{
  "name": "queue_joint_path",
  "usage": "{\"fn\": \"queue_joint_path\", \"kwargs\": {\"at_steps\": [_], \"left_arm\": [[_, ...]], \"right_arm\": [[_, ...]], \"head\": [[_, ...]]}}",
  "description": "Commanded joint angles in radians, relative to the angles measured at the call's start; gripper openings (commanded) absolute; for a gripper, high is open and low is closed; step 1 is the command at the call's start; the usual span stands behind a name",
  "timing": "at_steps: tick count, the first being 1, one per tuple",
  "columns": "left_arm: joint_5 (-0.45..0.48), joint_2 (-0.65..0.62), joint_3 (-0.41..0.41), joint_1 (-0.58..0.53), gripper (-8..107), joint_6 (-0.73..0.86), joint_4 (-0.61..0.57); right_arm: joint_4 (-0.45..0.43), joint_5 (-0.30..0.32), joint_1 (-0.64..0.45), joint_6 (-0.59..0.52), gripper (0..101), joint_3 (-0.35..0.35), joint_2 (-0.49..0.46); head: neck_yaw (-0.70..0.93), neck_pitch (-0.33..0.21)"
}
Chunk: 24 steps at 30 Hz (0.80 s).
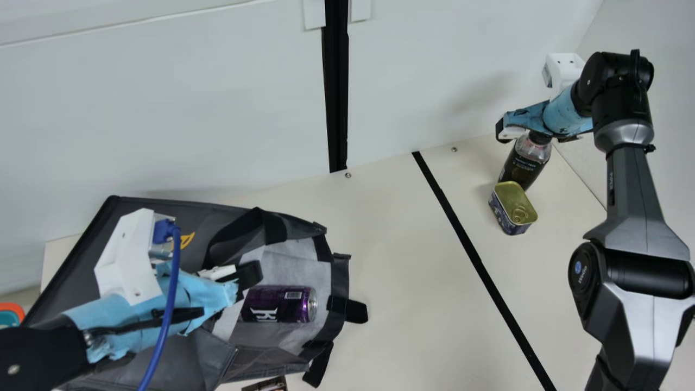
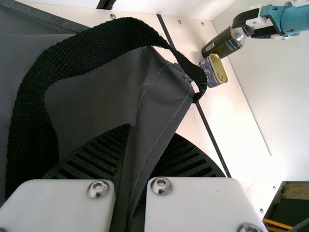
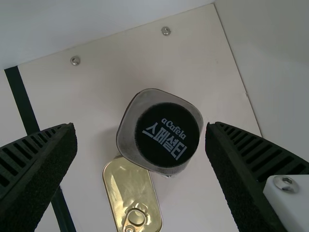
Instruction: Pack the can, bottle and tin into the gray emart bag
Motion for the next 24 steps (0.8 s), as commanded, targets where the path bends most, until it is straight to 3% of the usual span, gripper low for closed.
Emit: {"fn": "queue_joint_path", "kwargs": {"at_steps": [1,15,24], "left_arm": [[0.000,0.000,0.000,0.000,10,0.000,0.000],[0.000,0.000,0.000,0.000,10,0.000,0.000],[0.000,0.000,0.000,0.000,10,0.000,0.000]], "right_arm": [[-0.001,0.000,0.000,-0.002,91,-0.003,0.005],[0.007,0.000,-0.013,-0.015,91,-0.023,0.034],[0.011,0.000,-0.023,-0.023,31,-0.042,0.046]], "head": [[-0.001,-0.023],[-0.001,-0.023],[-0.001,-0.023]]}}
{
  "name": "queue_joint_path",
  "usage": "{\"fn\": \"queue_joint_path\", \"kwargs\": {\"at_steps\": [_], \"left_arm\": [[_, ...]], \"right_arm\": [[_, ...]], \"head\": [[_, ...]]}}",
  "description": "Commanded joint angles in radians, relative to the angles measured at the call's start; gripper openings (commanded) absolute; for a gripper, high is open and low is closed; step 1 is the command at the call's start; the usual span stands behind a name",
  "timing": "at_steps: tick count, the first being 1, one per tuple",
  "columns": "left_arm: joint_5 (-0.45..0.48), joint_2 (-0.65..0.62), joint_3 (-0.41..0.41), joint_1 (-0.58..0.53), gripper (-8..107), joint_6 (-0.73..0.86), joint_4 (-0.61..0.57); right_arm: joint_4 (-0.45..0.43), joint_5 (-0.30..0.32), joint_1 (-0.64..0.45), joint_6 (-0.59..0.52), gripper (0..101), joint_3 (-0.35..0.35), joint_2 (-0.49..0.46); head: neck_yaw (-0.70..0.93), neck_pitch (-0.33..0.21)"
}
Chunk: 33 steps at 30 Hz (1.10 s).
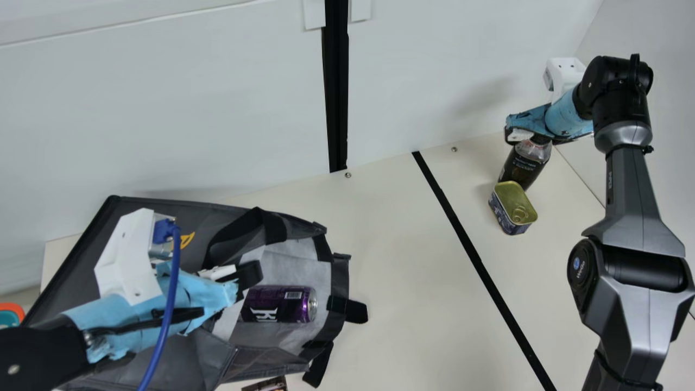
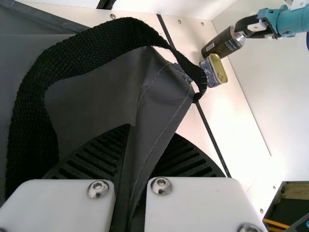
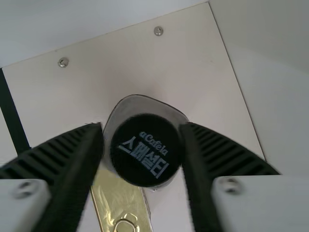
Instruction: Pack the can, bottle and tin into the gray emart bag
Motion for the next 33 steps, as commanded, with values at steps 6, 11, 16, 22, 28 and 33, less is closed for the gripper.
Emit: {"fn": "queue_joint_path", "kwargs": {"at_steps": [6,11,16,22,28,33], "left_arm": [[0.000,0.000,0.000,0.000,10,0.000,0.000],[0.000,0.000,0.000,0.000,10,0.000,0.000],[0.000,0.000,0.000,0.000,10,0.000,0.000],[0.000,0.000,0.000,0.000,10,0.000,0.000],[0.000,0.000,0.000,0.000,10,0.000,0.000],[0.000,0.000,0.000,0.000,10,0.000,0.000]], "right_arm": [[0.007,0.001,-0.004,-0.002,0,-0.007,0.004],[0.014,0.001,-0.006,-0.007,0,-0.010,0.001],[0.032,0.001,-0.008,-0.032,0,-0.024,-0.005],[0.050,0.001,-0.006,-0.062,0,-0.033,-0.019],[0.063,0.001,0.006,-0.083,0,-0.029,-0.048],[0.073,0.001,0.025,-0.101,0,-0.025,-0.071]], "head": [[-0.001,-0.023],[-0.001,-0.023],[-0.001,-0.023],[-0.001,-0.023],[-0.001,-0.023],[-0.001,-0.023]]}}
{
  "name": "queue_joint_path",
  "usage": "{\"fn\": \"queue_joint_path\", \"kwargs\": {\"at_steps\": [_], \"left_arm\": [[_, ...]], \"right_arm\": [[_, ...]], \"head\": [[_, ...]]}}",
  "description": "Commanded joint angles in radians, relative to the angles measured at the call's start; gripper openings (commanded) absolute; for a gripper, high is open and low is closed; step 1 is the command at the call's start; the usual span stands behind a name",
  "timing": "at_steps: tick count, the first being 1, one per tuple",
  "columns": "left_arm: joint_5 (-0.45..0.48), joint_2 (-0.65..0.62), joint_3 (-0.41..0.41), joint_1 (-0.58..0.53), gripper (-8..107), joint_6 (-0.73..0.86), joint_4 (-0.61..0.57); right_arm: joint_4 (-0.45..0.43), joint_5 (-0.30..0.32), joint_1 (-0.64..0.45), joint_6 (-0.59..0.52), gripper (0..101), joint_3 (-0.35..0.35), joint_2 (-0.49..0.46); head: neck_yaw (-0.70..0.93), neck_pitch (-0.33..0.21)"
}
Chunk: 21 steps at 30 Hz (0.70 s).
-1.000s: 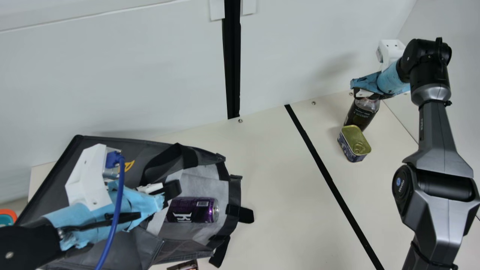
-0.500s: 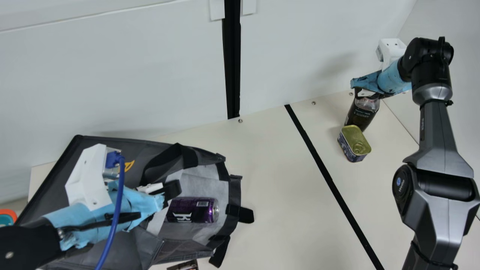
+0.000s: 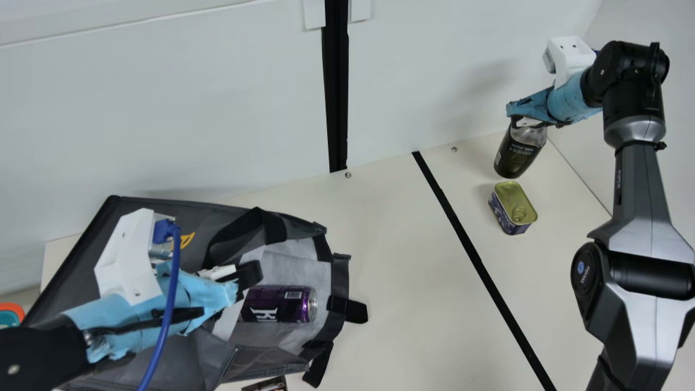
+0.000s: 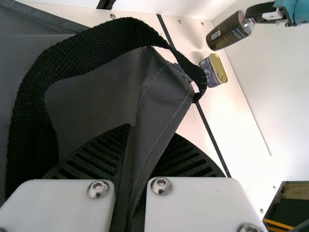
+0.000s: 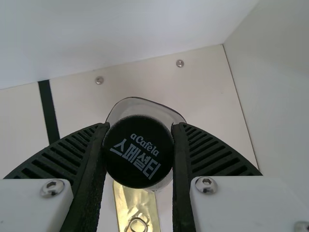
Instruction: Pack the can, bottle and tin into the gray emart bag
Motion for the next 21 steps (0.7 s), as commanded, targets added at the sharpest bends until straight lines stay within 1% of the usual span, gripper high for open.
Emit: {"fn": "queue_joint_path", "kwargs": {"at_steps": [1,7,12,21], "left_arm": [[0.000,0.000,0.000,0.000,10,0.000,0.000],[0.000,0.000,0.000,0.000,10,0.000,0.000],[0.000,0.000,0.000,0.000,10,0.000,0.000],[0.000,0.000,0.000,0.000,10,0.000,0.000]], "right_arm": [[0.004,-0.001,0.007,-0.009,0,0.003,-0.007],[0.022,-0.001,0.036,-0.039,0,0.024,-0.042],[0.029,-0.002,0.060,-0.057,0,0.054,-0.082],[0.027,-0.032,0.105,-0.081,0,0.164,-0.173]], "head": [[-0.001,-0.023],[-0.001,-0.023],[-0.001,-0.023],[-0.001,-0.023]]}}
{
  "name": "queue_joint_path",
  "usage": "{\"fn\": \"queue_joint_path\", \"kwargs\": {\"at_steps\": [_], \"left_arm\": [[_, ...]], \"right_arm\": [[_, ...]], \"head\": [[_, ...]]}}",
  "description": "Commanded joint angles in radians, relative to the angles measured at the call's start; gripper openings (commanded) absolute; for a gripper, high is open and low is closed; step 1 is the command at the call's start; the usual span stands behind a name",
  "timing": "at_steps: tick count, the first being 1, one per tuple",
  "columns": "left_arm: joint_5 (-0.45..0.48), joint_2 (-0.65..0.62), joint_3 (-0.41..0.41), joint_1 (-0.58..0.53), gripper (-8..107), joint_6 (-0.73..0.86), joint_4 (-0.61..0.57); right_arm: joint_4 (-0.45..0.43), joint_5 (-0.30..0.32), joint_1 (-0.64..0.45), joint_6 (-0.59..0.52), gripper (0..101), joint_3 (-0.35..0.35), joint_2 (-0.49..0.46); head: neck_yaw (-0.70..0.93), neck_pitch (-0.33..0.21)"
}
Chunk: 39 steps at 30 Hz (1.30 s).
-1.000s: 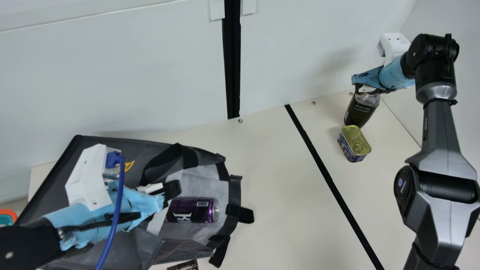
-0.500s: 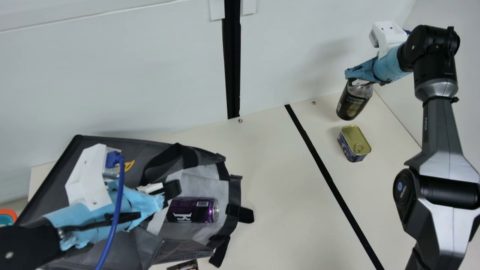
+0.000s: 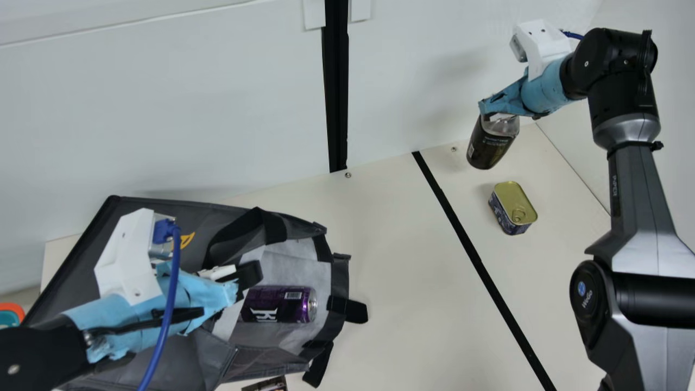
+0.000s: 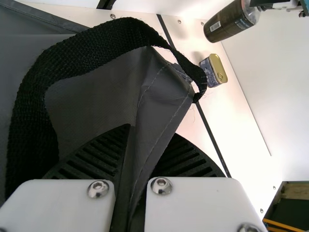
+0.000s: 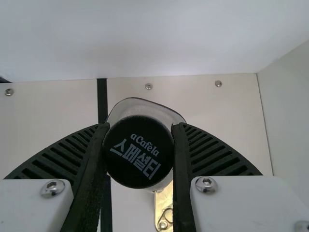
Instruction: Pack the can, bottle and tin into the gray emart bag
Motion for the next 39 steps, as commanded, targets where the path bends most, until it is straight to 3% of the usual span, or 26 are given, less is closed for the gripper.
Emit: {"fn": "queue_joint_path", "kwargs": {"at_steps": [1,20,39], "left_arm": [[0.000,0.000,0.000,0.000,10,0.000,0.000],[0.000,0.000,0.000,0.000,10,0.000,0.000],[0.000,0.000,0.000,0.000,10,0.000,0.000]], "right_arm": [[-0.005,-0.011,0.007,-0.004,0,0.032,-0.021],[-0.012,-0.083,0.081,-0.052,0,0.306,-0.223],[-0.010,-0.111,0.163,-0.083,0,0.546,-0.413]], "head": [[-0.001,-0.023],[-0.001,-0.023],[-0.001,-0.023]]}}
